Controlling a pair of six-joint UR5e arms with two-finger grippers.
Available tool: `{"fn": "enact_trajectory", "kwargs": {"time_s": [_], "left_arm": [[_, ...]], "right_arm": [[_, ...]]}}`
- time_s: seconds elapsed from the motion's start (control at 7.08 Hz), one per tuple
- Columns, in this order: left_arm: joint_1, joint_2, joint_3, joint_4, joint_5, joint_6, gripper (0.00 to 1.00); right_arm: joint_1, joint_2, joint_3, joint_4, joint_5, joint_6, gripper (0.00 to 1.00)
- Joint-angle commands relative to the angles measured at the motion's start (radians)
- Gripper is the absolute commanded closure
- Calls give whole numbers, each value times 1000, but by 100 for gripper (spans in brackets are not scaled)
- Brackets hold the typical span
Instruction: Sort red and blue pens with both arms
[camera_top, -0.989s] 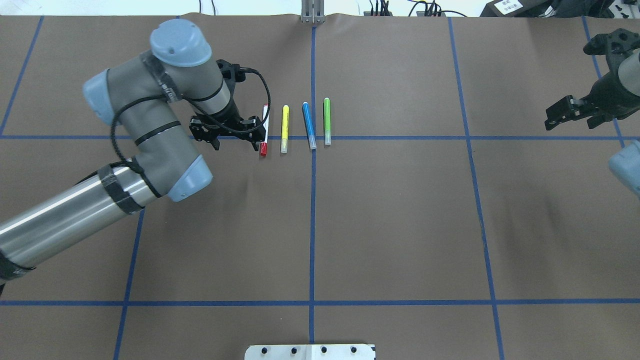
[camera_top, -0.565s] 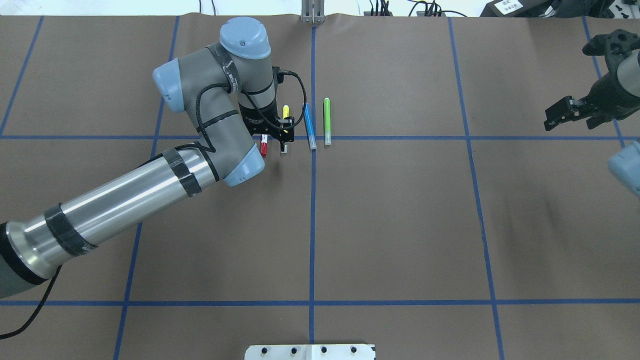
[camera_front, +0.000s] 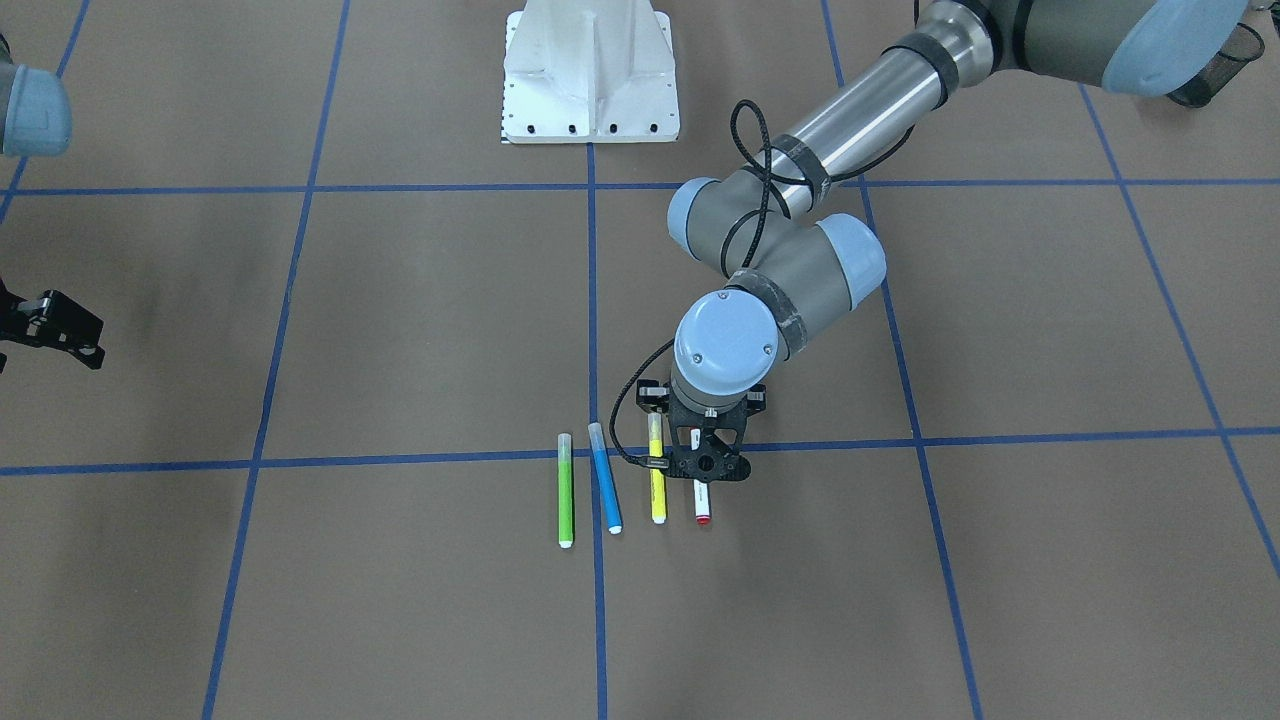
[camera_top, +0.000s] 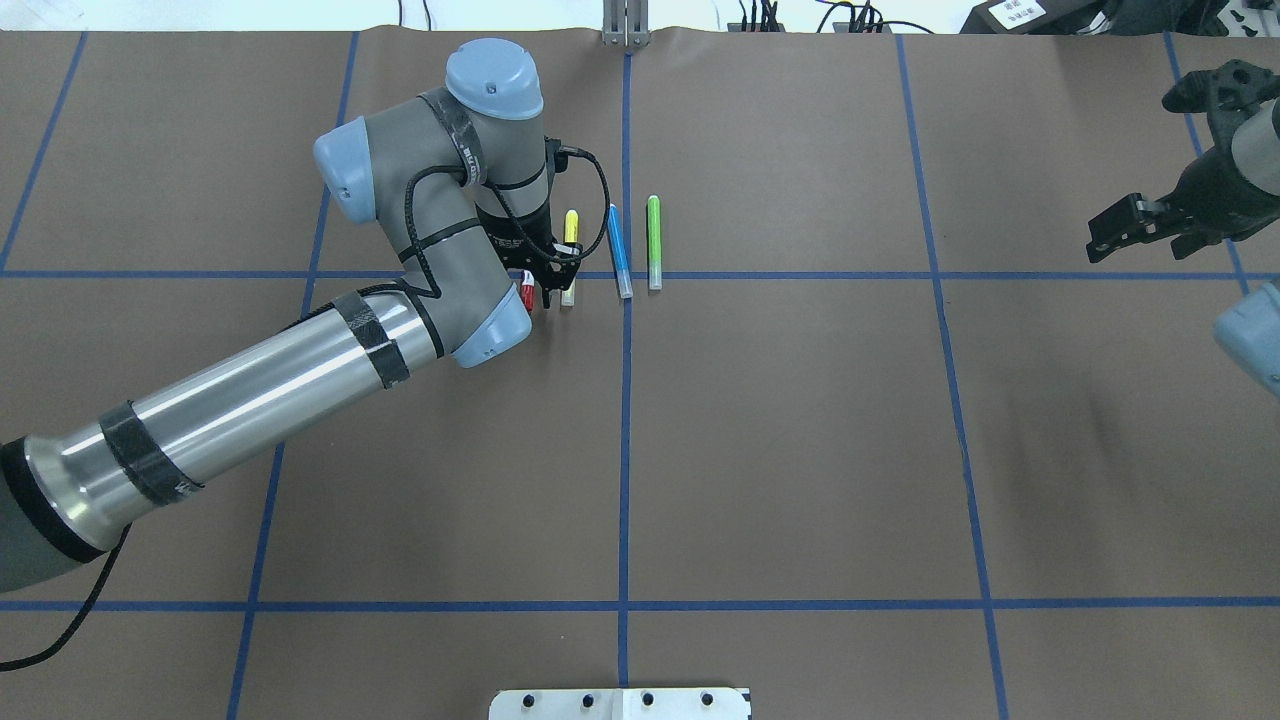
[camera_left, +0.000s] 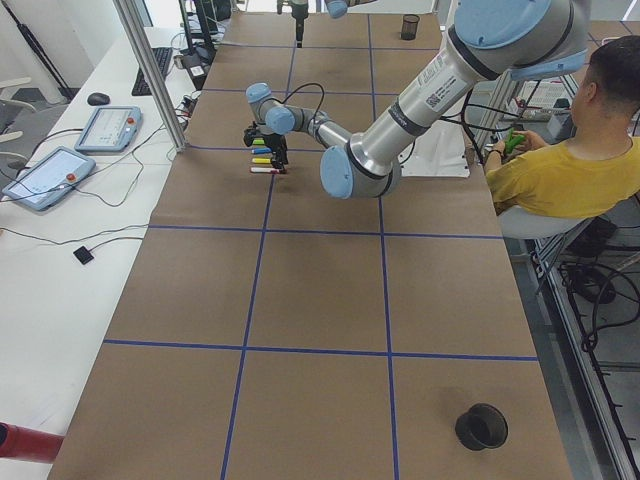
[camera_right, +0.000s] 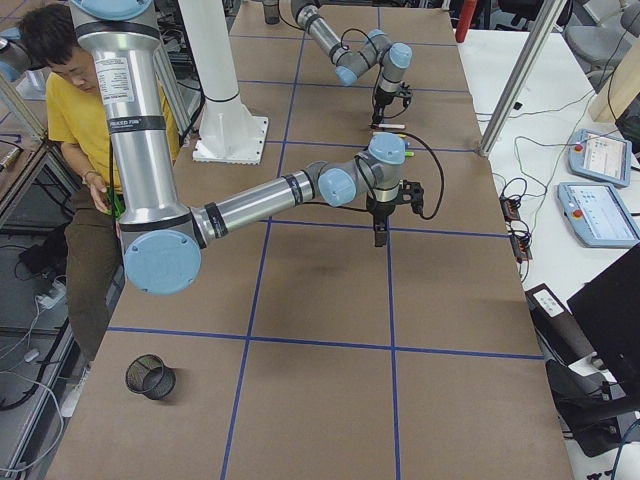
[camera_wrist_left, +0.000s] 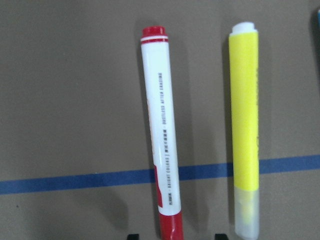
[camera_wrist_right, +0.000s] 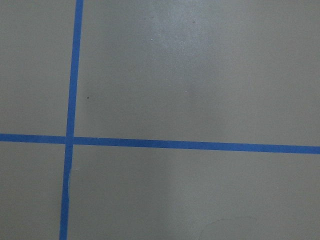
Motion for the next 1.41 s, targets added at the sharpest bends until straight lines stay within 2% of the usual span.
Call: {"fn": "enact_trajectory", "kwargs": {"time_s": [0.0, 1.27], "left_arm": [[-1, 0, 6, -1, -1, 2, 50], [5, 6, 9, -3, -3, -5, 52]], "right_arm": [[-2, 0, 0, 0, 0, 0, 0], [-3, -2, 0, 0, 0, 0, 0]]}}
